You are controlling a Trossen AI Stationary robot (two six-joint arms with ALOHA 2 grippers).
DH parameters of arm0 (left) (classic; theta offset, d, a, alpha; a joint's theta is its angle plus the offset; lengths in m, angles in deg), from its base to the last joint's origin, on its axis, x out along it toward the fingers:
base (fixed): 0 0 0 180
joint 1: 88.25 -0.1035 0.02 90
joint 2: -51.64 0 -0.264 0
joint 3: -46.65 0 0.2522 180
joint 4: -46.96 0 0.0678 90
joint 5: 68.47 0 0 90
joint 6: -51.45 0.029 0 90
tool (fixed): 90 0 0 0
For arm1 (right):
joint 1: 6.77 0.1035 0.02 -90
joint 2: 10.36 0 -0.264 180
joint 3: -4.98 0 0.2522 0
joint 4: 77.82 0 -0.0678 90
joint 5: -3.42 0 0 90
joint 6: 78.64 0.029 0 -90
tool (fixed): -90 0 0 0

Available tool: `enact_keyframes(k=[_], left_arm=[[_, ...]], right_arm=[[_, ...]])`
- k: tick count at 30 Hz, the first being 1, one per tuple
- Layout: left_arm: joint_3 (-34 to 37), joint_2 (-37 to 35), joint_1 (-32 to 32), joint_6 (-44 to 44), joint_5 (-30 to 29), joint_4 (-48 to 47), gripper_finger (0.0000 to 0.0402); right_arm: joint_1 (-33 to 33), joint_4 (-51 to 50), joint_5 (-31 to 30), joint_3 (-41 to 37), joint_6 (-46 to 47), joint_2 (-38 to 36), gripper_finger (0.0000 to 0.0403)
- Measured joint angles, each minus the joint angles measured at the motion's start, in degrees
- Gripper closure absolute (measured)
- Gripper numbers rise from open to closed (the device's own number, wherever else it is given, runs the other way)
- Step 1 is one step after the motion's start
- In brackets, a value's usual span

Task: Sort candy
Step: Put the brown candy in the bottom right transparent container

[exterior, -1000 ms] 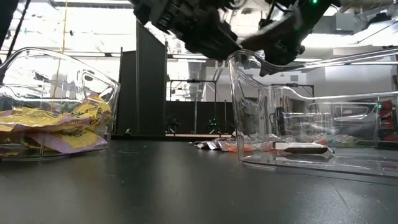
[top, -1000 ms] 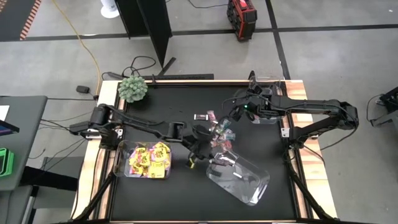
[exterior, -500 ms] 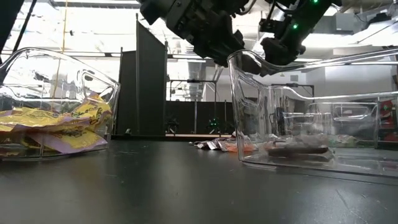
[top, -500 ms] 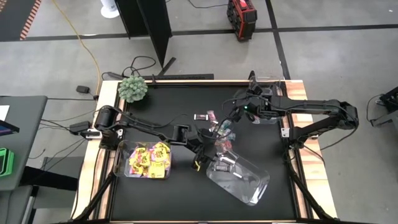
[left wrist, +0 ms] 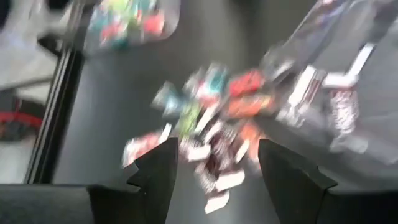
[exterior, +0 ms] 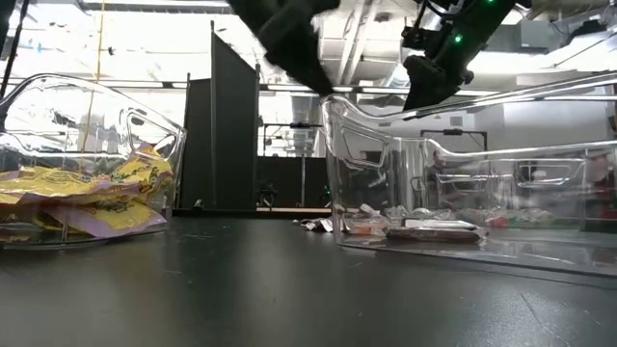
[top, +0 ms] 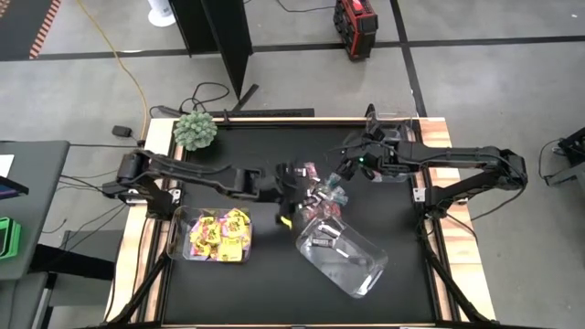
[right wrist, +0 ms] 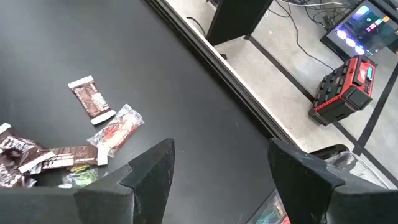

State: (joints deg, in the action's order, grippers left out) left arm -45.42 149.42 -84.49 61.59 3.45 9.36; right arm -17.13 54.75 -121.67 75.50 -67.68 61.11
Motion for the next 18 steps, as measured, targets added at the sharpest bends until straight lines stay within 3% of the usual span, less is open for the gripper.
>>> enact_keyframes(k=[5,10,18], left_arm=[[2.46,-0.48,-4.39,1.97,0.24,-1.75,0.0200],[3.64,3.93,-11.78,4.41,0.20,0.44,0.0204],[3.63,11.09,-17.75,6.87,6.10,5.94,0.0169]], right_arm=[[0.30,0.09,0.02,0.00,0.13,0.04,0.0129],[0.28,0.09,0.04,0.00,0.13,0.04,0.0129],[0.28,0.09,0.15,0.00,-0.31,0.04,0.0129]])
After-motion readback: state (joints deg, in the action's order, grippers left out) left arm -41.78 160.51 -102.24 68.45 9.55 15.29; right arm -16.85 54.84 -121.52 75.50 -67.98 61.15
